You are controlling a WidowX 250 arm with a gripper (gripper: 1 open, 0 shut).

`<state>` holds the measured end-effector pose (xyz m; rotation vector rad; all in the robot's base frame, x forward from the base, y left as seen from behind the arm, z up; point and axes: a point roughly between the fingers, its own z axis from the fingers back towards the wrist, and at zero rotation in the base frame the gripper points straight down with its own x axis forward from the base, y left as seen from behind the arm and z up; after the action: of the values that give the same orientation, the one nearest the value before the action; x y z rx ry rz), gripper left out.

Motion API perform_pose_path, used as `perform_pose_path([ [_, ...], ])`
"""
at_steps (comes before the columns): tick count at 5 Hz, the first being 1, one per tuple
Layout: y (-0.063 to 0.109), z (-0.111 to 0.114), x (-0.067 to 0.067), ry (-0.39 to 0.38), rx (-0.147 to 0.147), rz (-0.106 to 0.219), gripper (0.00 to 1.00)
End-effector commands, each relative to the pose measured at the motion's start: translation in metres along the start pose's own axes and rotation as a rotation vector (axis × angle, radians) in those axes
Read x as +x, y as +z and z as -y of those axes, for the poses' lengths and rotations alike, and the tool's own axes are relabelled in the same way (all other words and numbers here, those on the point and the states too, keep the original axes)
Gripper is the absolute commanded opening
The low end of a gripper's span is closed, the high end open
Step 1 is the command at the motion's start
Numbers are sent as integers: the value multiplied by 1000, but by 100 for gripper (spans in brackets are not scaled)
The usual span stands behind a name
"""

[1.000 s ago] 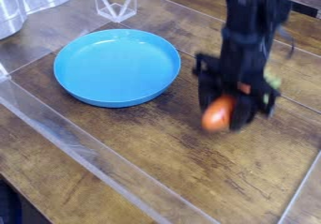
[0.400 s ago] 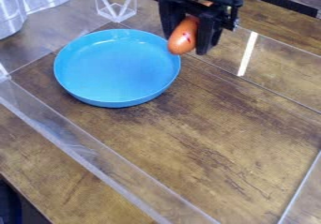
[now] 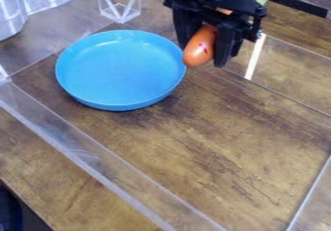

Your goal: Put the carrot in the blue tray

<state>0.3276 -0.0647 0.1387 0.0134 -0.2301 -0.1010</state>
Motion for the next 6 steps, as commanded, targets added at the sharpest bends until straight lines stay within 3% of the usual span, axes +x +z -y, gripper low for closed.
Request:
perform_pose_path([
  [1, 17, 8, 3, -10, -5, 69, 0],
  [6, -9, 21, 2, 3, -26, 77, 0],
])
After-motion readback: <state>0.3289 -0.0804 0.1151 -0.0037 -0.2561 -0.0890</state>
